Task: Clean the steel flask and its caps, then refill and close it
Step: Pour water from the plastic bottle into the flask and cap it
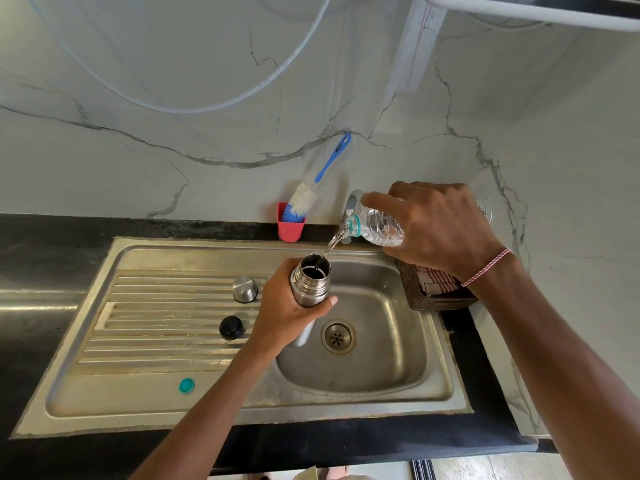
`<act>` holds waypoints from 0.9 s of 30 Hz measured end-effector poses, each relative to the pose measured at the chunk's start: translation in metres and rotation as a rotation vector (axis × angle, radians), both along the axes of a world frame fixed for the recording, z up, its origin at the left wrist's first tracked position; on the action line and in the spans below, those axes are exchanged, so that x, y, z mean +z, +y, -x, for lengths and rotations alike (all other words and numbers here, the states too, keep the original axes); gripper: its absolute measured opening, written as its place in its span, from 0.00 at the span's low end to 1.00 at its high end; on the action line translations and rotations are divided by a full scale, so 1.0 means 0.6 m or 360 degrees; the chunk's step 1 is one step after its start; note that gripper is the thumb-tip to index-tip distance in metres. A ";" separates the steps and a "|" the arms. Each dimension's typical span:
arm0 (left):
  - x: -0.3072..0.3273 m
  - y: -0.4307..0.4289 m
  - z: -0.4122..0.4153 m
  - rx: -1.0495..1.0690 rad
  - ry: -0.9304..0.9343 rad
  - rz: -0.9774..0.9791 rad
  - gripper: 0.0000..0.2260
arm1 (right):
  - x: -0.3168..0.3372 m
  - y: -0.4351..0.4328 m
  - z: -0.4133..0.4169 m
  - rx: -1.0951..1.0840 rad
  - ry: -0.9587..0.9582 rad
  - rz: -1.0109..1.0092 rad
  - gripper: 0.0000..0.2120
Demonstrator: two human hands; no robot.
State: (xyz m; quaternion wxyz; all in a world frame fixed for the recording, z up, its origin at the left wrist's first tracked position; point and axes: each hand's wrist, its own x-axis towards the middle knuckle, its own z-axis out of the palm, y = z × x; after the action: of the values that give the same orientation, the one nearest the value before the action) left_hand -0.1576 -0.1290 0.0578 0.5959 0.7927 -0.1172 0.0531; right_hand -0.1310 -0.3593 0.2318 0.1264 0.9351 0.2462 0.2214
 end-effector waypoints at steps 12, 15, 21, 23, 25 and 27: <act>0.003 -0.001 0.000 -0.0011 0.0009 0.0012 0.27 | 0.000 -0.005 0.001 0.0029 -0.0012 -0.0029 0.29; 0.003 -0.002 0.001 -0.0011 -0.0002 0.0000 0.28 | 0.002 -0.005 0.002 0.0033 -0.0015 -0.0015 0.29; 0.002 -0.002 0.002 -0.0008 -0.0017 0.0000 0.28 | 0.004 -0.008 0.000 0.0042 -0.0035 -0.0026 0.29; 0.003 -0.002 0.002 -0.0007 -0.0017 -0.0002 0.27 | 0.004 -0.008 0.000 0.0050 -0.0022 -0.0033 0.29; 0.005 -0.002 0.002 -0.0008 -0.0018 -0.0002 0.27 | 0.004 -0.008 -0.001 0.0058 -0.0012 -0.0042 0.30; 0.005 -0.002 0.001 -0.0009 -0.0022 -0.0001 0.28 | 0.004 -0.008 -0.002 0.0053 -0.0003 -0.0040 0.30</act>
State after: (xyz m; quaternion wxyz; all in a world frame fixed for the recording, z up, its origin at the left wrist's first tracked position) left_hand -0.1584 -0.1301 0.0608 0.5951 0.7921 -0.1235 0.0569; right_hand -0.1300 -0.3643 0.2340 0.1112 0.9322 0.2587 0.2273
